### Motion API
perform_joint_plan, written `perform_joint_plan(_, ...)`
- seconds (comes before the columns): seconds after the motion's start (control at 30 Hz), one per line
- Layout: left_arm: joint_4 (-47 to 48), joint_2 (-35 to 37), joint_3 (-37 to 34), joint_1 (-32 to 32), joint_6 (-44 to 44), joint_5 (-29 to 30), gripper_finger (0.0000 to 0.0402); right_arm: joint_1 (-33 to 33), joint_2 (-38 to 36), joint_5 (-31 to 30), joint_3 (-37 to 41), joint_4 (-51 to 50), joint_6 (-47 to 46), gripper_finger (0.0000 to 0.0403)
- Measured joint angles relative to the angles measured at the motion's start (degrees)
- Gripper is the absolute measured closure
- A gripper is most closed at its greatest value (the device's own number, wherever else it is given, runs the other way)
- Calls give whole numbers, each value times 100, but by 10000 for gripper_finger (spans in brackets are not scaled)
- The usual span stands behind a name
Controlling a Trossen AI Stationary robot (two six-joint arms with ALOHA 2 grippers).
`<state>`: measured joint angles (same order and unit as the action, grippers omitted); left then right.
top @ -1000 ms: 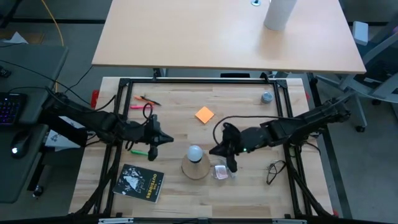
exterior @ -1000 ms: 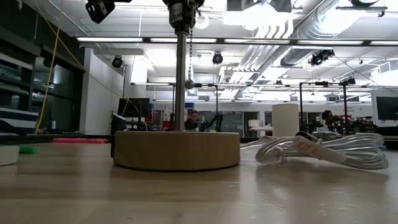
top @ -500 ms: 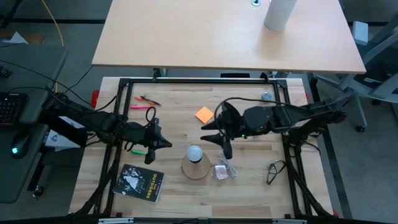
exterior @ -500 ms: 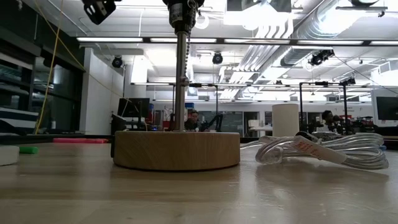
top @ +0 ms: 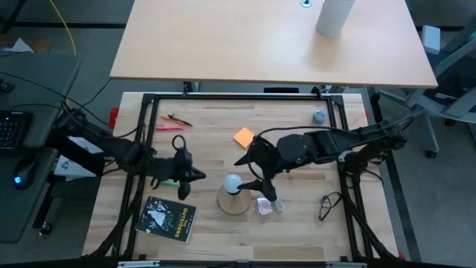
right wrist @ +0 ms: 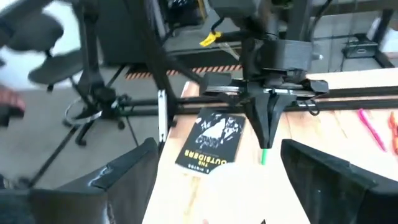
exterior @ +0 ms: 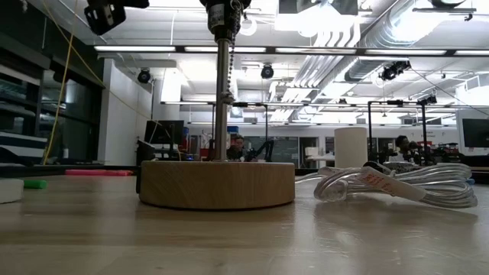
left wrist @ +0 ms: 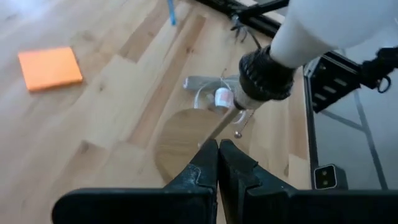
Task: Screw lightbulb
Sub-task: Remove the white lightbulb from the lamp
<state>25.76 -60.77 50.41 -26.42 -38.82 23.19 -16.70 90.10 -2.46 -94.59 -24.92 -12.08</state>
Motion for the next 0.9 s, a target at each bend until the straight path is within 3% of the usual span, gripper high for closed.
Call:
perform_joint_plan(0.17,-1,-496,2,-305,-819,314,402,-168,164,177,-2,-140,1064,72)
perform_joint_plan(0.43,-682,-1690,2,-476,-1468,436,402,-167,497,-564,-2,-231,1735,72)
perform_joint_plan(0.9,-1956,-3409,2,-482,-1517,198,402,-43,713,-626,0,-355,1339,72)
